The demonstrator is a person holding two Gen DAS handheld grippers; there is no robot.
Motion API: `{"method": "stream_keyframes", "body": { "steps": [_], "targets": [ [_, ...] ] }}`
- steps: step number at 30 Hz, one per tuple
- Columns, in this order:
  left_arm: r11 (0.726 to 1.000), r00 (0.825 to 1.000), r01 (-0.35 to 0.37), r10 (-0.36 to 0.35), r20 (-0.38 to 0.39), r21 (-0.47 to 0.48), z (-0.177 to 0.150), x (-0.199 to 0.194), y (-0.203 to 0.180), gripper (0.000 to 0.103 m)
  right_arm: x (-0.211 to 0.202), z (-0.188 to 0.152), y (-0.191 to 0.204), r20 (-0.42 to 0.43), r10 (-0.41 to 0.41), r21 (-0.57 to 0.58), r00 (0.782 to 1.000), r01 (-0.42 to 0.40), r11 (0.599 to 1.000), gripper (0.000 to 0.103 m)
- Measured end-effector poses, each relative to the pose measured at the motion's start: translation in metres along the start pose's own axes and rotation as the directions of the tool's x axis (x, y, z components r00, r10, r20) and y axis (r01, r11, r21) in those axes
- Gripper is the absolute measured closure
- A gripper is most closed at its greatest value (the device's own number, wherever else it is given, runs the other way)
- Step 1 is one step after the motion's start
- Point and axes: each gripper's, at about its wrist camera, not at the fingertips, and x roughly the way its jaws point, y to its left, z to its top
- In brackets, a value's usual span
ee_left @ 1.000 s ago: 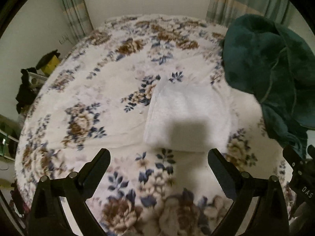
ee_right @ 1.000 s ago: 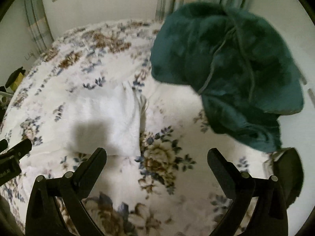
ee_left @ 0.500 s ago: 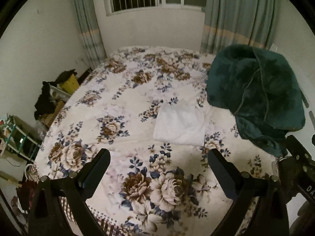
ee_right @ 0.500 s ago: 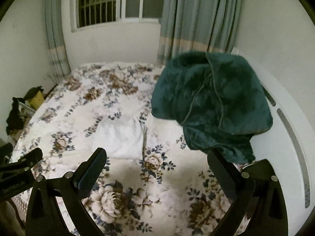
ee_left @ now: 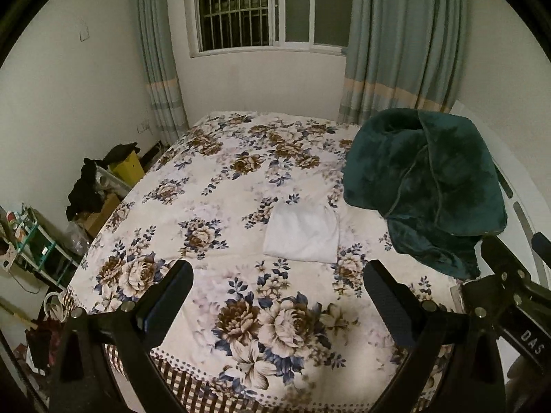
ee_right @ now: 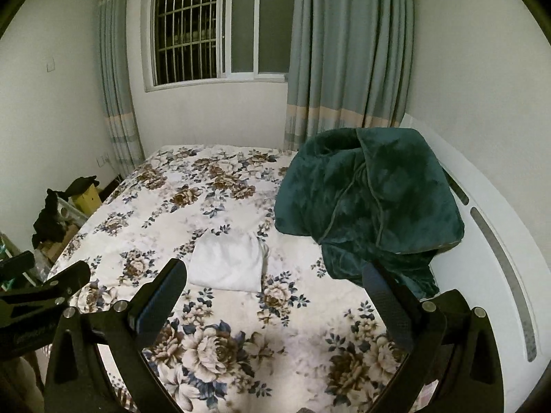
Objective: Fold small clothes
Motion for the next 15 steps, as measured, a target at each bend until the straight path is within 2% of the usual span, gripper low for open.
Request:
{"method": "stream_keyframes", "body": {
  "steps": [9,15],
  "targets": [
    [1.000,1.000,0.018,-0.018,0.015,-0.005,-0.003,-0.014,-0.001,0.000,-0.019,0.001,-0.003,0.003,-0.002,-0.011,1.000,0.002,1.000,0.000],
    [1.000,0.999,0.000,0.001,0.040,-0.002,-0.003,-0.021,0.000,0.000,-0.022,0.003,-0.006,0.014,-0.005,-0.015,1.000,0.006,1.000,0.000]
  ]
}}
